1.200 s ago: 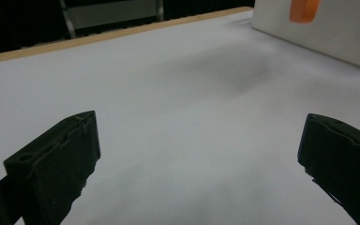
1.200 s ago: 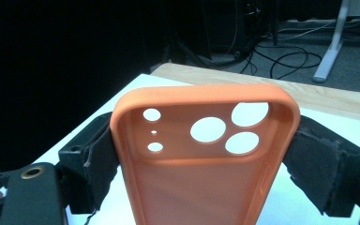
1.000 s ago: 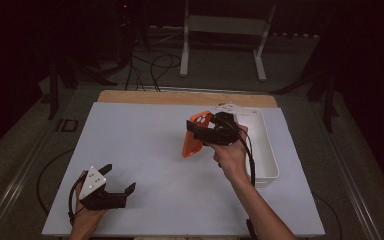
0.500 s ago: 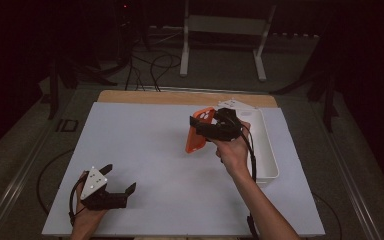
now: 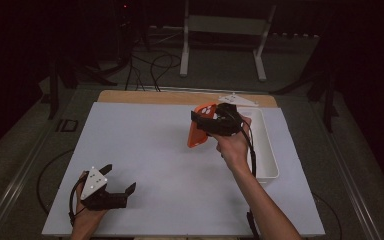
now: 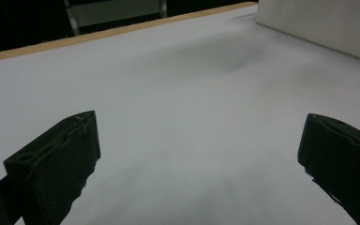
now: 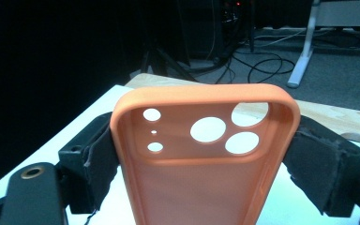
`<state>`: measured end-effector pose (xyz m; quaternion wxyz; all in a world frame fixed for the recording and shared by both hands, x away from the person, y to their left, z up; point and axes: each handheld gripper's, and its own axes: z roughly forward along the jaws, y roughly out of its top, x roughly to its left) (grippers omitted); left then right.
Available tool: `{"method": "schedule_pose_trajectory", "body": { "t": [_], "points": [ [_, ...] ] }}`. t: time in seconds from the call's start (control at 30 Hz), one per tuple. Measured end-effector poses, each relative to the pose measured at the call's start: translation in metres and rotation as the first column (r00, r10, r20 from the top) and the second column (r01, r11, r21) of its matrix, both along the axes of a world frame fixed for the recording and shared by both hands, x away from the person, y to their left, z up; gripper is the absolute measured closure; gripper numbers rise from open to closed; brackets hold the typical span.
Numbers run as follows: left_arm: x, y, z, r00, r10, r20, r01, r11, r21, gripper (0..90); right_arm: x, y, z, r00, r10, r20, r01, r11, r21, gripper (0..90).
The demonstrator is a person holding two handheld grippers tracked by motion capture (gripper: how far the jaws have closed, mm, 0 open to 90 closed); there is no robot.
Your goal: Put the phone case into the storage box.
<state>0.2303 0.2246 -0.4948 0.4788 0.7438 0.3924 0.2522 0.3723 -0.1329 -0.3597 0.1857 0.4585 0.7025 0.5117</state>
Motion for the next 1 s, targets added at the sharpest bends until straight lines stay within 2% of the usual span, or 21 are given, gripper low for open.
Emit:
{"method": "schedule_pose_trajectory", "body": {
  "t": [0.73, 1.0],
  "points": [
    [0.000, -0.002, -0.001, 1.0000, -0.001, -0.003, 0.001, 1.0000, -0.001, 0.1, 0.015, -0.005, -0.001, 0.9993, -0.034, 0.017, 0.034, 0.999, -0.030, 16.4],
    [-0.001, -0.001, -0.001, 1.0000, 0.001, -0.002, -0.001, 1.0000, 0.001, 0.2, 0.019, -0.006, 0.000, 0.9989, -0.042, 0.021, 0.042, 0.999, -0.027, 16.4]
  ]
}}
